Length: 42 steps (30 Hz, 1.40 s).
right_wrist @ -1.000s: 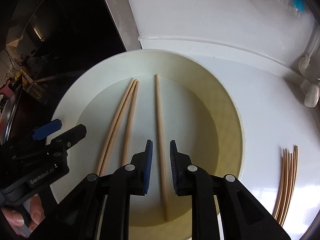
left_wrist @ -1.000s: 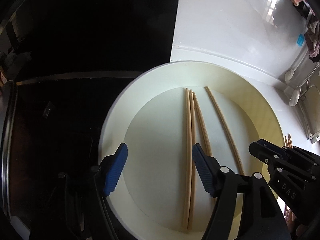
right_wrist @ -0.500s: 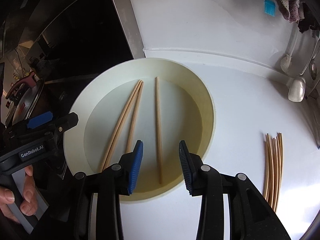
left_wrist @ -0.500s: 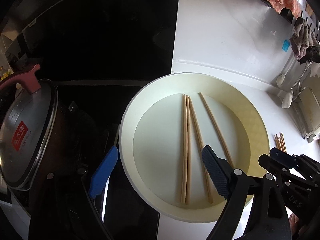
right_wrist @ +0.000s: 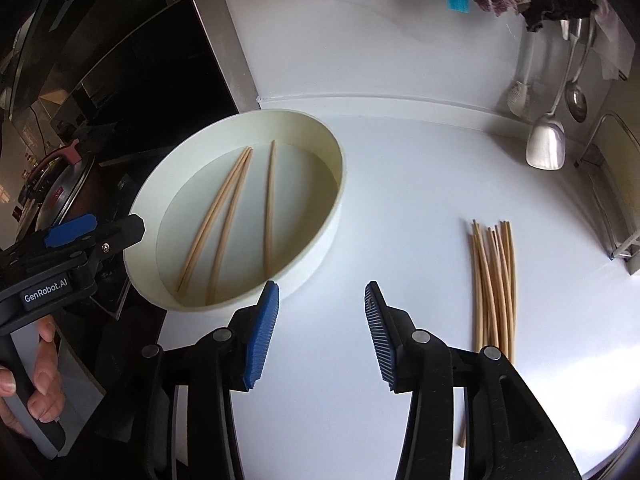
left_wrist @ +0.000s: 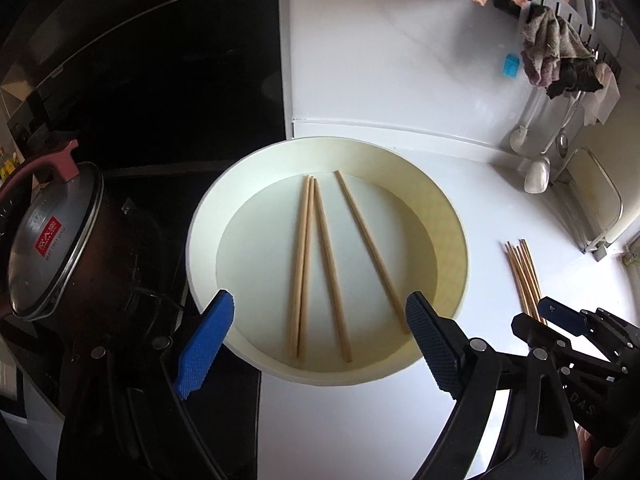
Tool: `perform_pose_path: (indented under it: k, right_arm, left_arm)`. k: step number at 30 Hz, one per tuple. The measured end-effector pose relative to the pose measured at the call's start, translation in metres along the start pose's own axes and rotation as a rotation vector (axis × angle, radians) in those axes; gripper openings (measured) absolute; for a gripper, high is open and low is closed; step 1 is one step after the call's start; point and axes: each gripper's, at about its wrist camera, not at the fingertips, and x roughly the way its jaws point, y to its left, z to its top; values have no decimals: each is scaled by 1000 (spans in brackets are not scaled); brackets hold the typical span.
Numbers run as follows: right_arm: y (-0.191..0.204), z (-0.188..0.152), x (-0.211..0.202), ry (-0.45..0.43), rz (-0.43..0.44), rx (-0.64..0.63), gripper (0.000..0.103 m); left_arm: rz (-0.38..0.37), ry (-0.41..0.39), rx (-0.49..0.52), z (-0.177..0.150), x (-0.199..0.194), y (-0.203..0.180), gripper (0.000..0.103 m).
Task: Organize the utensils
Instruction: 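Move the right tool back toward the remaining chopstick pile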
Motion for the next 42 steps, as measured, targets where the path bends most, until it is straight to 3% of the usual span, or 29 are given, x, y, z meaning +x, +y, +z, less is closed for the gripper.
perform_pose_path:
  k: [14, 25, 34, 42]
  right_arm:
    - [-96, -31, -42, -40, -45, 132, 49]
    - [-170, -53, -63, -81, -89, 284, 52]
    - [-206, -79, -61, -77, -147, 302, 55]
    - [-234, -93, -33, -50, -138, 286, 55]
  left_arm:
    - [-52, 26, 107, -10, -4, -97, 88]
    - [-70, 14, 188, -11, -10, -149, 88]
    - [-69, 41, 200, -29, 10, -183, 88]
    - [-61, 16, 166, -30, 30, -205, 88]
